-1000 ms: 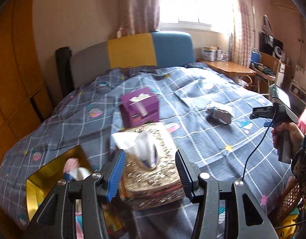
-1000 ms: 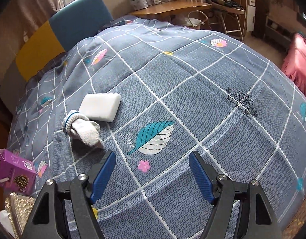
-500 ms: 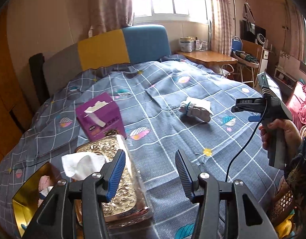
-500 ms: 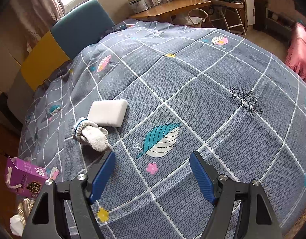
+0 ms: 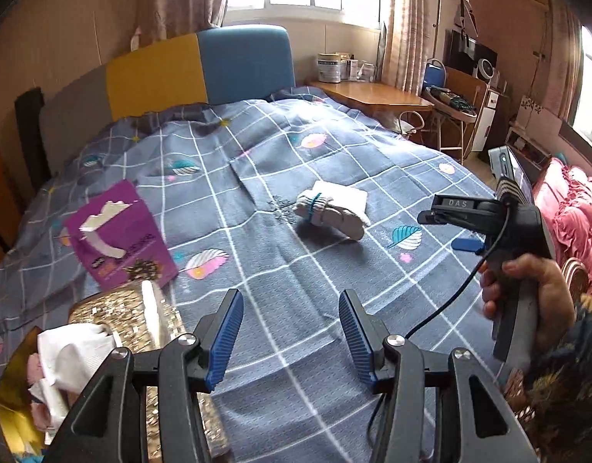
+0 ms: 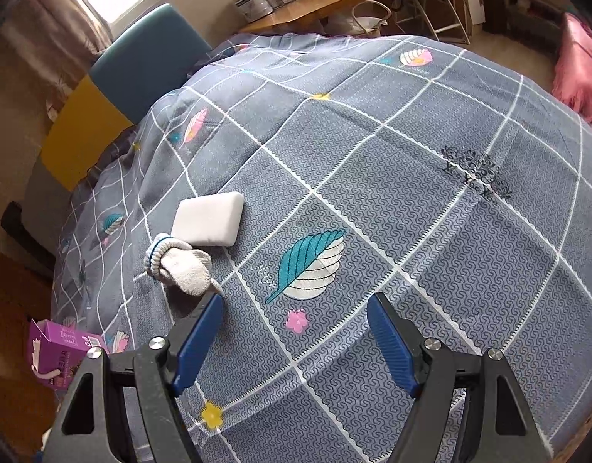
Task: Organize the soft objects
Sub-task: 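Move both open tools back toward the white glove and sponge on the bedspread, then close the left tool on the white knit glove while the right tool grasps the white sponge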
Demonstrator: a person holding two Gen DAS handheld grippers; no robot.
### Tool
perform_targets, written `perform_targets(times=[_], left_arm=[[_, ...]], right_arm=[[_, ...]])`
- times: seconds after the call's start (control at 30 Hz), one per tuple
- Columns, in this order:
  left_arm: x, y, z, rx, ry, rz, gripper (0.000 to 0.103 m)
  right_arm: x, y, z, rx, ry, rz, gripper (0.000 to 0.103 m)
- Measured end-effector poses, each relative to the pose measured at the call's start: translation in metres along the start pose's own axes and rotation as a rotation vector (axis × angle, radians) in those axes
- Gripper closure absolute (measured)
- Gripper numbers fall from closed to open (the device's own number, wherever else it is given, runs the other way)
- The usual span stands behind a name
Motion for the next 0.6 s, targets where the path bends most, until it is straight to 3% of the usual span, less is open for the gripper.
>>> perform_targets(times=[0.27, 0.6], left_arm=[[0.015, 0.055, -0.008, -0.096, -0.155, 0.093, 0.051], [0.046, 0.131, -0.02, -0.157, -0.274, 0.171, 0.051]], right_arm=[[0.005, 0.001, -0.015, 0.03, 0.107, 0.022, 0.025], [0.002, -0.003, -0.005, 0.072, 0.08, 0.029, 0.025]])
Point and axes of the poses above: each gripper's, at about its wrist camera, not at the fingertips, and y roughly the way its jaws point, z to its left, x to its top, the point moved 6 cm from there along y, roughly the way its jaws point, and after that the axes turned 7 degrees about y, right-handed, at the moved point
